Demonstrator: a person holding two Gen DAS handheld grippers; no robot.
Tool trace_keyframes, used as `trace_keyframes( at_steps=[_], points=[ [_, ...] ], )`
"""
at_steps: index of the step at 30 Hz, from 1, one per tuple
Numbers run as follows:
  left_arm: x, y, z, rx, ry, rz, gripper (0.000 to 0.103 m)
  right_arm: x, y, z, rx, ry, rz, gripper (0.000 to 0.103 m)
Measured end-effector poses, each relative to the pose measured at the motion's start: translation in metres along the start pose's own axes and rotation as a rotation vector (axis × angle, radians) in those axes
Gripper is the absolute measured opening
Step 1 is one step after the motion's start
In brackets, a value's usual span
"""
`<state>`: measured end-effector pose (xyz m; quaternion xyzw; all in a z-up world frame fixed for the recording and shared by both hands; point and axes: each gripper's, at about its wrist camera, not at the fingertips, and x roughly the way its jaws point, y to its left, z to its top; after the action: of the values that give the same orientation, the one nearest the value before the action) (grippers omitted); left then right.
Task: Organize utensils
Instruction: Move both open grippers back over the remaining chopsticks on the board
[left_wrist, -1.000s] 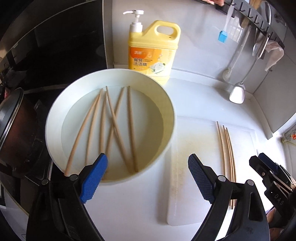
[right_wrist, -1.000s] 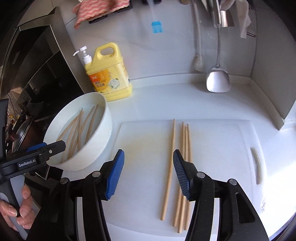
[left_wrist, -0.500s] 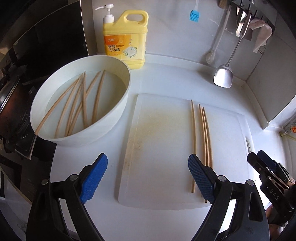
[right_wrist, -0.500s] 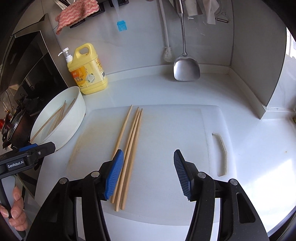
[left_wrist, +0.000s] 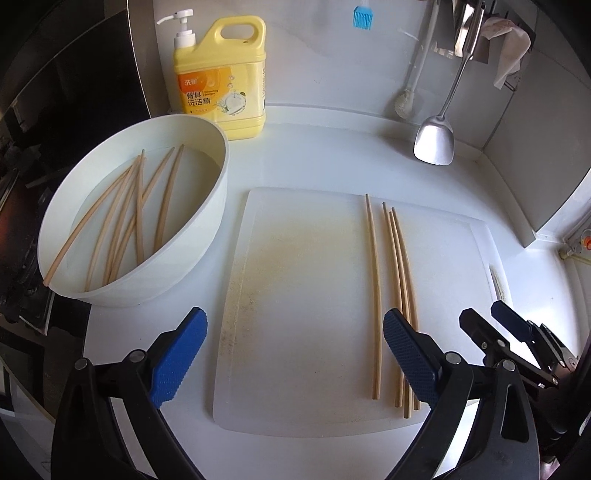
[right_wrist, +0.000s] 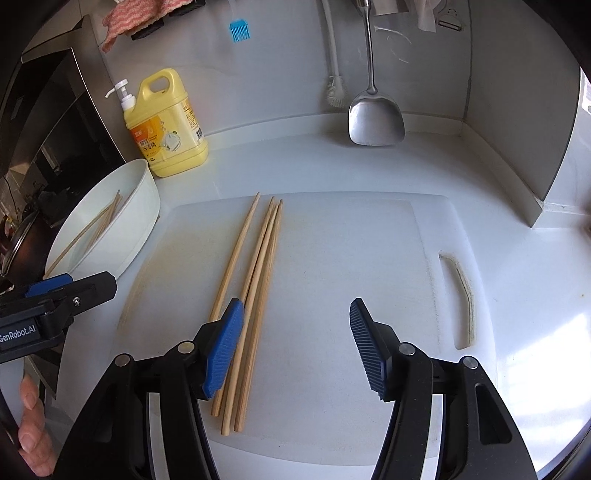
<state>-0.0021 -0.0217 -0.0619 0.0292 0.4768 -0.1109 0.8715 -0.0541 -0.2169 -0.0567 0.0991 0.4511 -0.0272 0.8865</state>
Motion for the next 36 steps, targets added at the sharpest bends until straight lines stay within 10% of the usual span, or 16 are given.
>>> trace_keyframes(
  at_steps=[36],
  points=[
    [0.028,0.012,-0.010,0.012,0.049,-0.025,0.094,0.051,0.030,-0.011,-0.102,0.055,-0.140,0.057]
  ],
)
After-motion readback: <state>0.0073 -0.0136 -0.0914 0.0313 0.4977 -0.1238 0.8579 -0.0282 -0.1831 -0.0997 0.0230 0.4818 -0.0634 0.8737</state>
